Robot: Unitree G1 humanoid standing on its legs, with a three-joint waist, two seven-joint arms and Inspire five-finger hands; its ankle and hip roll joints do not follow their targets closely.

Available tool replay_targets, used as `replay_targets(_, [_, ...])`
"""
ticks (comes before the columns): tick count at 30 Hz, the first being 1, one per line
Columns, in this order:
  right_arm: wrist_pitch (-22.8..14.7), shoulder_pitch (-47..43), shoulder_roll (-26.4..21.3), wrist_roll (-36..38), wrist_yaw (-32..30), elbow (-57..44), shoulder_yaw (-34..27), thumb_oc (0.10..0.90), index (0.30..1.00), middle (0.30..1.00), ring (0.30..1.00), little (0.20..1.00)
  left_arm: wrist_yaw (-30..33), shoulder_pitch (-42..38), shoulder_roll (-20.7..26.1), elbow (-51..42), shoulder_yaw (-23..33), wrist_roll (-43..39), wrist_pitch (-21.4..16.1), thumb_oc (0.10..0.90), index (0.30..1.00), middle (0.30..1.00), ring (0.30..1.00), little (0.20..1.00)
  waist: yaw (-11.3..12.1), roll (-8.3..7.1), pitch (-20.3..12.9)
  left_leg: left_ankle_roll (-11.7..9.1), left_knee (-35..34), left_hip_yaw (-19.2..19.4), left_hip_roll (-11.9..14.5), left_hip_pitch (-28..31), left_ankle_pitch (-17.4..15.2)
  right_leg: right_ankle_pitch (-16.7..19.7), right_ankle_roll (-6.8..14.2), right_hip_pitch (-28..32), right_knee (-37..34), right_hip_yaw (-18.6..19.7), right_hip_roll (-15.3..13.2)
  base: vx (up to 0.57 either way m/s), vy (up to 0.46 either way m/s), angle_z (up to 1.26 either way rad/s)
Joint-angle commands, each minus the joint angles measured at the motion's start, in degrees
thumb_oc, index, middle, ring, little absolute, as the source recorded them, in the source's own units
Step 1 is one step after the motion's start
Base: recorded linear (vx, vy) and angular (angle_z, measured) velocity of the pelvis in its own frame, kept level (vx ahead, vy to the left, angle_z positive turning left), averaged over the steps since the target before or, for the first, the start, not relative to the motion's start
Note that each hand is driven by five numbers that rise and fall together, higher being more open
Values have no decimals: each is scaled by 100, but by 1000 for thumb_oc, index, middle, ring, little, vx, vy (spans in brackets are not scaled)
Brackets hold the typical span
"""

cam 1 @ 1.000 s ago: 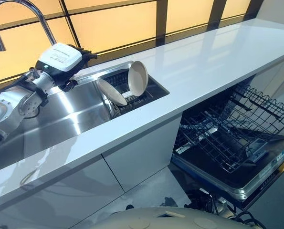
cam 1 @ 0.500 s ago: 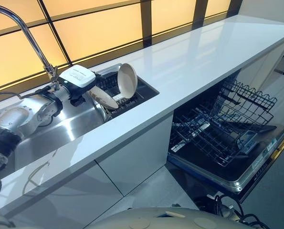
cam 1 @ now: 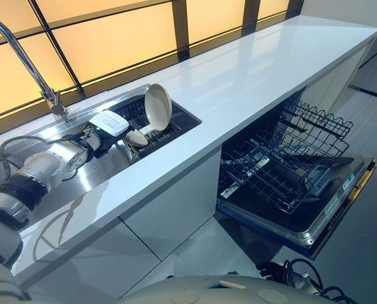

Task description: Pick up plates and place into dishwasher.

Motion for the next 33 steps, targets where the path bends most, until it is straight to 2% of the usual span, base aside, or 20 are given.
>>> replay_targets(1, [-17, -114, -141, 62, 125, -308, 208, 800, 900, 900, 900, 900, 381, -1462, 15, 735, 332, 353, 769, 800, 900, 900, 900, 900, -32, -22, 249, 327, 41, 372, -554, 391, -1081, 108, 286, -513, 204, 174, 172, 35, 11, -3])
replay_targets(6, [62, -115, -155, 113, 117, -354, 303, 800, 900, 900, 900, 900, 1121, -1476, -396, 1435, 444, 350, 1515, 800, 900, 900, 900, 900, -96, -60, 304, 344, 42, 363, -557, 368, -1072, 119, 280, -564, 230, 279, 199, 53, 13, -11])
replay_targets(11, [30, -126, -158, 236, 56, -337, 350, 800, 900, 900, 900, 900, 1509, -1475, -763, 2163, 622, 515, 1922, 800, 900, 900, 900, 900, -153, -90, 355, 362, 71, 375, -552, 335, -1075, 115, 270, -623, 273, 383, 227, 74, 13, -6])
replay_targets(17, [-52, -135, -205, 297, 26, -339, 397, 800, 900, 900, 900, 900, 1684, -1608, -856, 2526, 686, 562, 2264, 800, 900, 900, 900, 900, -214, -100, 431, 381, 119, 395, -556, 248, -1076, 138, 261, -748, 307, 536, 262, 54, 20, -21])
replay_targets(18, [-83, -134, -225, 300, 17, -322, 395, 800, 900, 900, 900, 900, 1704, -1646, -845, 2594, 668, 540, 2327, 751, 858, 858, 858, 851, -230, -96, 450, 380, 133, 403, -557, 227, -1077, 143, 266, -773, 310, 562, 259, 44, 27, -19])
replay_targets(19, [-98, -133, -233, 286, 18, -313, 390, 800, 900, 900, 900, 900, 1683, -1658, -841, 2627, 675, 590, 2381, 287, 460, 460, 460, 387, -237, -95, 466, 383, 142, 412, -558, 216, -1080, 146, 268, -787, 313, 578, 258, 52, 27, -12])
replay_targets(21, [-130, -128, -259, 292, 39, -313, 381, 800, 900, 900, 900, 900, 1657, -1679, -825, 2686, 690, 612, 2428, 100, 300, 300, 300, 200, -246, -94, 481, 390, 160, 418, -563, 202, -1093, 148, 270, -800, 314, 598, 258, 38, 20, -4])
replay_targets(25, [-207, -111, -305, 260, 66, -270, 349, 800, 900, 900, 900, 900, 1644, -1744, -764, 2770, 662, 527, 2445, 100, 300, 300, 300, 200, -260, -75, 508, 393, 185, 398, -577, 183, -1106, 151, 278, -809, 306, 635, 245, 32, 25, -10])
replay_targets(28, [-229, -93, -310, 184, 89, -273, 340, 800, 900, 900, 900, 900, 1844, -1742, -728, 2774, 673, 387, 2288, 100, 300, 300, 300, 200, -254, -66, 489, 384, 174, 376, -589, 205, -1108, 143, 289, -776, 290, 624, 232, 39, 25, -5])
replay_targets(33, [-204, -45, -274, 125, 60, -387, 355, 800, 900, 900, 900, 900, 2290, -1807, -695, 2358, 796, -618, 1882, 100, 300, 300, 300, 200, -184, -77, 445, 371, 143, 298, -601, 246, -1102, 109, 296, -712, 286, 545, 205, 0, 0, 0])
